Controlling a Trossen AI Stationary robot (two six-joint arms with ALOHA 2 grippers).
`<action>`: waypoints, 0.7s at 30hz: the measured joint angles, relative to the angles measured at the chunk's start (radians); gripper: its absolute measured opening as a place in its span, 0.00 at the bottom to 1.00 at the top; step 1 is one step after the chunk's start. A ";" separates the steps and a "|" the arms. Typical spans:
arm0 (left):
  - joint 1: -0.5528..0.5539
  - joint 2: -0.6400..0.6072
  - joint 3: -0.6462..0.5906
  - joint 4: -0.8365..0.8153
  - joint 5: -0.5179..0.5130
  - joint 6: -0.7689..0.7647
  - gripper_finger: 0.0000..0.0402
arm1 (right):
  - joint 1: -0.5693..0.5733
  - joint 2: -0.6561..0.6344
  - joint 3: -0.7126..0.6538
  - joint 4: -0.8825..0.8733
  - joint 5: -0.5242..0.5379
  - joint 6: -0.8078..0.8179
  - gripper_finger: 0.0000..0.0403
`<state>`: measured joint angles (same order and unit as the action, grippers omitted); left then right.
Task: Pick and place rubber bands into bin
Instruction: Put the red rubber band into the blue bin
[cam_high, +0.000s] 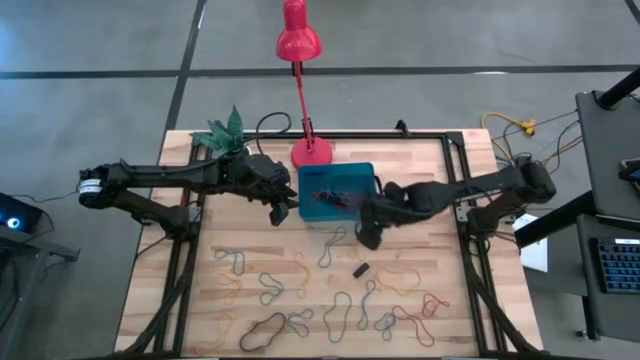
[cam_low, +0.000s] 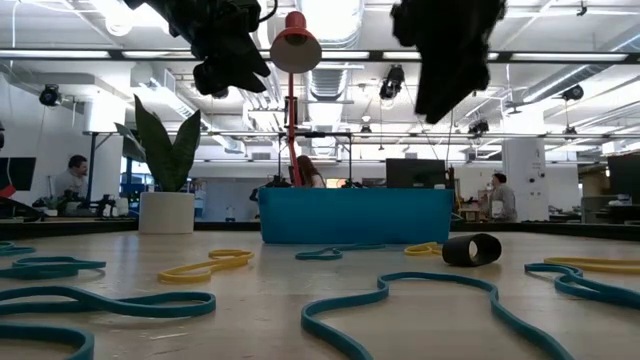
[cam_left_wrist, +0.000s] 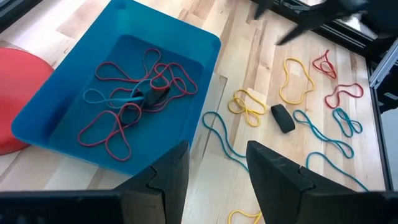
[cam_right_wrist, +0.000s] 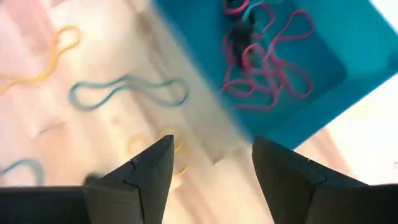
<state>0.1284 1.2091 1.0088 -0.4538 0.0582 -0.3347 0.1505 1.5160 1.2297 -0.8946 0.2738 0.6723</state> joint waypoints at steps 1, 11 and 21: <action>0.000 0.000 0.000 0.000 0.000 0.000 0.36 | 0.016 -0.009 -0.002 -0.008 -0.016 0.031 0.51; 0.000 0.000 0.000 0.002 0.000 0.000 0.36 | 0.135 -0.021 -0.041 -0.043 -0.275 0.318 0.48; -0.012 0.000 -0.002 0.001 0.001 -0.001 0.36 | 0.369 -0.021 -0.171 0.013 -0.248 0.589 0.46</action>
<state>0.1162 1.2091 1.0073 -0.4530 0.0589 -0.3355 0.5195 1.4952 1.0584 -0.8819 0.0255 1.2610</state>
